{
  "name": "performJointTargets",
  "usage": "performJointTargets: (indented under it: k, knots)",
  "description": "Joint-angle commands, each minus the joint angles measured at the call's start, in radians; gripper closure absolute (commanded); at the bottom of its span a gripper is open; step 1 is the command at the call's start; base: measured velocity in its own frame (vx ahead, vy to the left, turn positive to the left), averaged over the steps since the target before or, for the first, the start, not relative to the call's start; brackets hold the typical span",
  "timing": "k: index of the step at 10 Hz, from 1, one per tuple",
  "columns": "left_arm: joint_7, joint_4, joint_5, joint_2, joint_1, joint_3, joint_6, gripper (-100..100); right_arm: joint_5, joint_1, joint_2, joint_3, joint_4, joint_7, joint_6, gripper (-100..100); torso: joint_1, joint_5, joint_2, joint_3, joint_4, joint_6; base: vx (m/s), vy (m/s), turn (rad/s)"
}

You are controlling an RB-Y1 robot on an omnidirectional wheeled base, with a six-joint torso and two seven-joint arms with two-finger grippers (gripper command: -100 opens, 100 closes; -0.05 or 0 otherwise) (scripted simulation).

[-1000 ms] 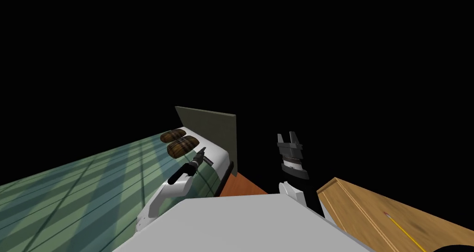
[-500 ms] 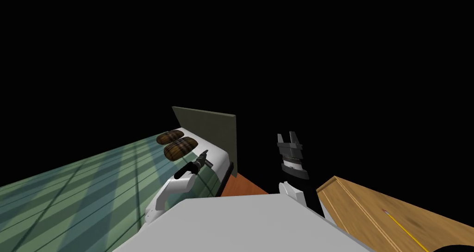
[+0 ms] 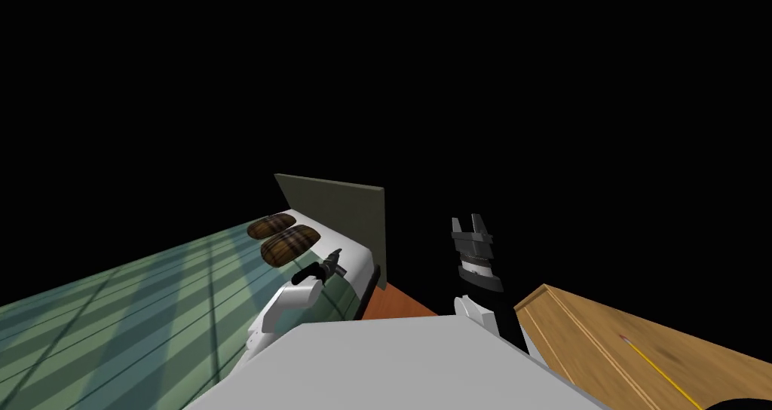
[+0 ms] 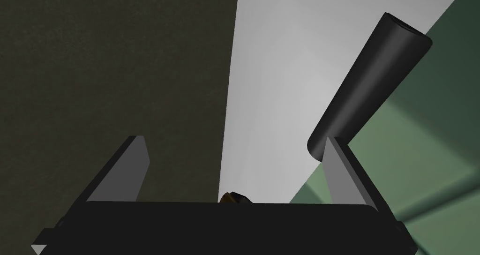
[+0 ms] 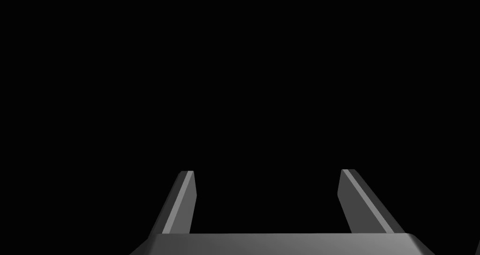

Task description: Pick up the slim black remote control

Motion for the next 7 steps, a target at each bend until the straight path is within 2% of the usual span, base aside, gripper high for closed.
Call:
performJointTargets:
  k: [1,4,6,7]
  knots:
    - [-0.003,0.012,0.001,-0.002,-0.008,-0.008,0.046,-100,0.0,0.0,0.0,0.0,0.0,0.0,0.0,0,0.0,0.0,0.0,0.0,0.0,0.0,0.031,0.042,-0.058]
    - [-0.01,0.071,0.014,0.003,-0.055,-0.037,0.129,-100,0.0,0.0,0.0,0.0,0.0,0.0,0.0,0,0.001,0.0,0.0,0.0,0.0,0.0,0.034,0.054,-0.074]
    - [-0.01,0.071,0.014,0.003,-0.055,-0.037,0.165,-100,0.0,0.0,0.0,0.0,0.0,0.0,0.0,0,0.002,0.0,0.0,0.0,0.0,-0.001,0.018,0.039,-0.019]
    - [-0.012,0.1,0.02,0.005,-0.078,-0.052,0.204,-100,0.0,0.0,0.0,0.0,0.0,0.0,0.0,0,0.0,0.0,0.001,0.0,0.0,-0.001,0.019,0.038,-0.077]
